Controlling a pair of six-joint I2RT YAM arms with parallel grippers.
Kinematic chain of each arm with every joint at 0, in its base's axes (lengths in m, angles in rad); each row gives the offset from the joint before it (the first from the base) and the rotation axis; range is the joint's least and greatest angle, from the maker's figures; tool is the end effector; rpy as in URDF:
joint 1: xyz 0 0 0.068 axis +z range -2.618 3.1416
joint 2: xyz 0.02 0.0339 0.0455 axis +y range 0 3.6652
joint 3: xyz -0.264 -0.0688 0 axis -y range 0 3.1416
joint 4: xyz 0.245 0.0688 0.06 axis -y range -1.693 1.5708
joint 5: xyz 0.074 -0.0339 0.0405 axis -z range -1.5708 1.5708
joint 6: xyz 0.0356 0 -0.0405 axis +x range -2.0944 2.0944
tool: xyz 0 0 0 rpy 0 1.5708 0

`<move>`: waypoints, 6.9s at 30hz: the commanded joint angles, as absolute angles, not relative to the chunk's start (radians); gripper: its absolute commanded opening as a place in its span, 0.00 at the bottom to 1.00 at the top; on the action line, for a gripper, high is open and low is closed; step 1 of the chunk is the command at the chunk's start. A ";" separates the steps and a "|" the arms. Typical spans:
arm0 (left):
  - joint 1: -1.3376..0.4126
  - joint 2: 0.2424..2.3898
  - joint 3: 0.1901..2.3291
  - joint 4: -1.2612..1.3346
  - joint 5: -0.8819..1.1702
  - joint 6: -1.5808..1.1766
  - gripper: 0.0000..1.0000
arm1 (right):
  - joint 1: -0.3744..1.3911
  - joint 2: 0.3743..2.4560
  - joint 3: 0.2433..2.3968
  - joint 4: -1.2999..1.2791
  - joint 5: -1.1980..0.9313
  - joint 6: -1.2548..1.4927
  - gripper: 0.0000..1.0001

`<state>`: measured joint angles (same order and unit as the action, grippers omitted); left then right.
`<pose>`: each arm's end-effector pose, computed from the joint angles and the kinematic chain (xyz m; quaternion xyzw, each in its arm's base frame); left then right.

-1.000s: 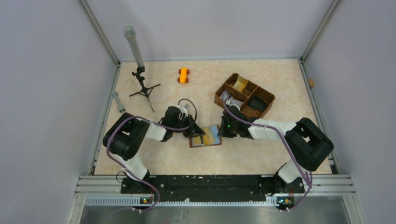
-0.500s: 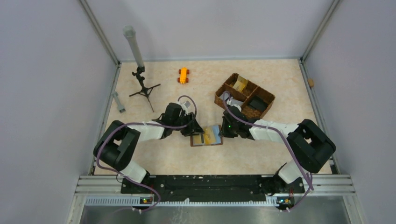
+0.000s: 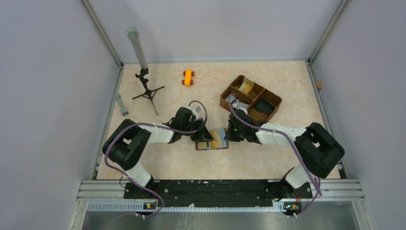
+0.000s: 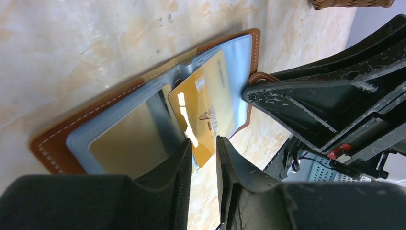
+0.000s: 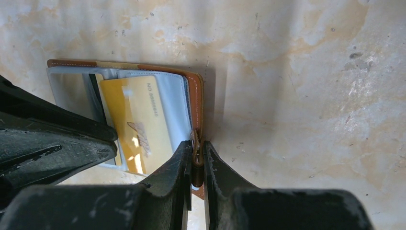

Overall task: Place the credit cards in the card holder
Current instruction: Insert the credit card into the card holder, then turn over the card slot in the card holder.

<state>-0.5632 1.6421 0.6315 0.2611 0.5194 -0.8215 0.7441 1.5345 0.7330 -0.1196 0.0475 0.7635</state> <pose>0.2414 -0.1733 0.1297 -0.0125 0.8919 -0.4275 0.1467 0.2147 0.1953 0.1558 0.0168 0.9473 0.2020 0.2480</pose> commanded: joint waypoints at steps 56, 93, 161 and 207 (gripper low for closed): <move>-0.616 1.596 0.690 0.238 0.434 -0.864 0.43 | 0.775 1.432 0.693 -0.177 0.130 0.764 0.24; -0.726 1.751 0.928 0.096 0.342 -0.827 0.43 | 0.775 1.503 0.680 -0.135 0.153 0.763 0.00; -0.540 1.557 0.672 -0.027 0.228 -0.664 0.43 | 0.776 1.457 0.677 -0.015 0.003 0.830 0.14; -0.540 1.559 0.656 -0.008 0.256 -0.690 0.29 | 0.892 1.574 0.896 -0.139 0.248 0.724 0.01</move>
